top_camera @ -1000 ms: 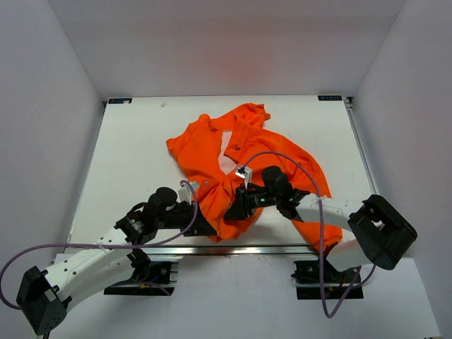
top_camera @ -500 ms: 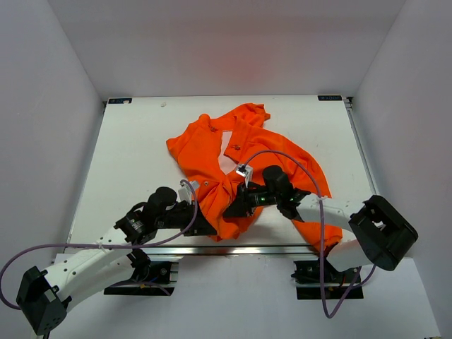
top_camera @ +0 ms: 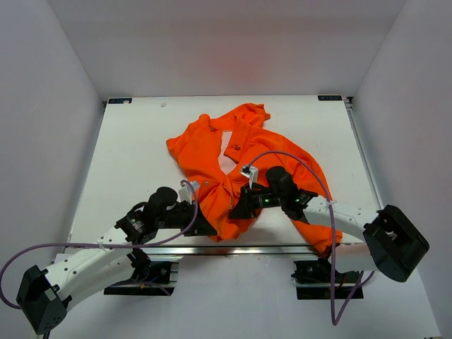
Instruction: Zip up the jacket
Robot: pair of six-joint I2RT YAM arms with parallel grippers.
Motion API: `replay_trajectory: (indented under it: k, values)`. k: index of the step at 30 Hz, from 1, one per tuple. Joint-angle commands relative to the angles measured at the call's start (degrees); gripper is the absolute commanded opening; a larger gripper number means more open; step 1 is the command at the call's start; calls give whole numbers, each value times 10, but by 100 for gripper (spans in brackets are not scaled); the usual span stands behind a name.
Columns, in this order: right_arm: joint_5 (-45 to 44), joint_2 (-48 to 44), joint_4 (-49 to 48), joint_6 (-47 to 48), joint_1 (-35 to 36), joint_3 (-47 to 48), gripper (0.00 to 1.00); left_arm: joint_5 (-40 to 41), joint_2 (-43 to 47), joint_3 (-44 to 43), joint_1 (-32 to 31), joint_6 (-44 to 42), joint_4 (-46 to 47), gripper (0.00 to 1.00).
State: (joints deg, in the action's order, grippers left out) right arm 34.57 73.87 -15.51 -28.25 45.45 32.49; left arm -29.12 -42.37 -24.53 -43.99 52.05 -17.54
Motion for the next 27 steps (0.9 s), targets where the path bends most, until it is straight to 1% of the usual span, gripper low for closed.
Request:
replay_trajectory:
  k: [1,2,3,5,6,8,16,19,21,25,27]
  values:
    - [28,0,-16,10,2,12,24,-2,0,-15,0,2,15,0]
    - [38,8,-26,10,2,12,31,-5,0,-15,0,2,15,0]
    - [45,12,-49,6,2,11,40,-7,-2,-17,0,2,16,0]
    - [46,23,-64,3,2,12,45,-9,-3,-17,0,2,18,0]
    - [45,27,-69,3,2,13,51,-10,-2,-18,-1,1,17,0]
    - [42,38,-86,4,0,13,58,-13,0,-21,0,-1,17,0]
    - [99,64,-188,-25,-20,-6,59,-11,11,-31,0,-2,6,0]
    - [112,72,-196,-32,-25,-6,51,-9,10,-33,-1,-3,3,0]
    - [114,73,-197,-30,-25,-8,41,-9,10,-34,0,-2,3,0]
    - [107,55,-182,-22,-26,-13,40,-7,10,-35,0,-2,1,0]
    - [89,45,-153,-13,-26,-16,39,-4,11,-36,0,-3,-1,0]
